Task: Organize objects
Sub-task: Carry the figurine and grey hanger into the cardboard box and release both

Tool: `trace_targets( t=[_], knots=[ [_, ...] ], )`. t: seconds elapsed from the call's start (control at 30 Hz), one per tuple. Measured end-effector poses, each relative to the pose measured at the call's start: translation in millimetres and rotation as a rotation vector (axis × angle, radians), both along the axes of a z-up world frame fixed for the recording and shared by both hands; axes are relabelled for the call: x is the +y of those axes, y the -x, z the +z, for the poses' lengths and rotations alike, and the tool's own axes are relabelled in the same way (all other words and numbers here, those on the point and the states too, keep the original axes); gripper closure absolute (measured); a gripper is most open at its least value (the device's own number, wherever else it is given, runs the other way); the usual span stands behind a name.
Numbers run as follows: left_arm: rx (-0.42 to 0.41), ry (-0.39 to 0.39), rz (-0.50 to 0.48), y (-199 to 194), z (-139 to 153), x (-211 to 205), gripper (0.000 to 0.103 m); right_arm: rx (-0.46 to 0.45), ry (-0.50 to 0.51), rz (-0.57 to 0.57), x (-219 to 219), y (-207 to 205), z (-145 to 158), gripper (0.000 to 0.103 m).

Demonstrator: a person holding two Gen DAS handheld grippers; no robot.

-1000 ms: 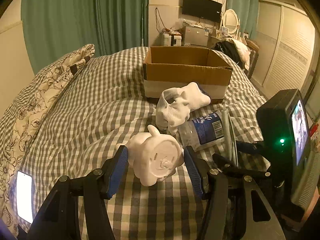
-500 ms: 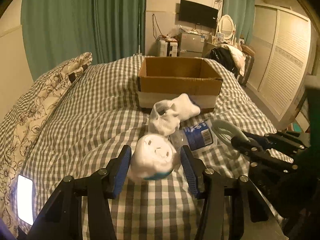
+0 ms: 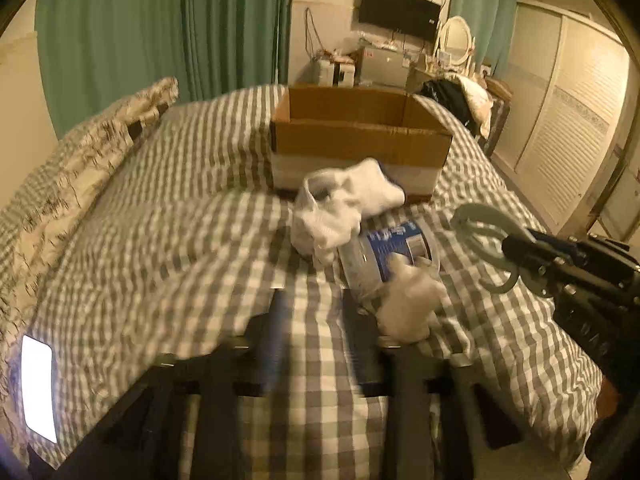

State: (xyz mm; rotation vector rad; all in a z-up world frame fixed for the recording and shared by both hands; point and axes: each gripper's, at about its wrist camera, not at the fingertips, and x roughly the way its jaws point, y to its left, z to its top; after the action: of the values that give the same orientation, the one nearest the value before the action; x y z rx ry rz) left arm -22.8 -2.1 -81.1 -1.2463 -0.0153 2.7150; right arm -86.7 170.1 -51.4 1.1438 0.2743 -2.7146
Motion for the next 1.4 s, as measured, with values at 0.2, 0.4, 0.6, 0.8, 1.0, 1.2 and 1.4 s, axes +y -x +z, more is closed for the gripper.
trace_targets(
  t=[0.2, 0.4, 0.6, 0.8, 1.0, 1.2, 1.4],
  knots=[
    [-0.022, -0.007, -0.040, 7.0, -18.4, 25.4, 0.024, -0.004, 0.010, -0.023, 11.0, 4.2, -3.8, 0.090],
    [-0.107, -0.052, -0.110, 25.8, -45.5, 60.1, 0.025, -0.011, 0.021, -0.040, 22.4, 7.7, -8.9, 0.090],
    [-0.130, -0.023, -0.126, 37.0, -56.2, 74.2, 0.056, -0.020, 0.046, -0.043, 33.2, 8.9, -12.9, 0.090],
    [-0.066, -0.017, -0.110, 27.7, -24.3, 62.9, 0.056, 0.020, 0.041, -0.033, 35.5, 0.1, 2.1, 0.090],
    [0.043, -0.028, -0.101, 41.5, 40.2, 46.3, 0.056, 0.131, 0.034, 0.017, 32.2, -5.8, 53.4, 0.090],
    [0.173, 0.010, -0.092, 84.7, 102.7, 44.2, 0.056, 0.252, 0.063, 0.069, 26.7, 22.6, 117.0, 0.090],
    [0.194, -0.001, -0.109, 158.8, 116.5, 52.7, 0.056, 0.266, 0.109, 0.081, 21.0, 95.7, 140.1, 0.090]
  ],
)
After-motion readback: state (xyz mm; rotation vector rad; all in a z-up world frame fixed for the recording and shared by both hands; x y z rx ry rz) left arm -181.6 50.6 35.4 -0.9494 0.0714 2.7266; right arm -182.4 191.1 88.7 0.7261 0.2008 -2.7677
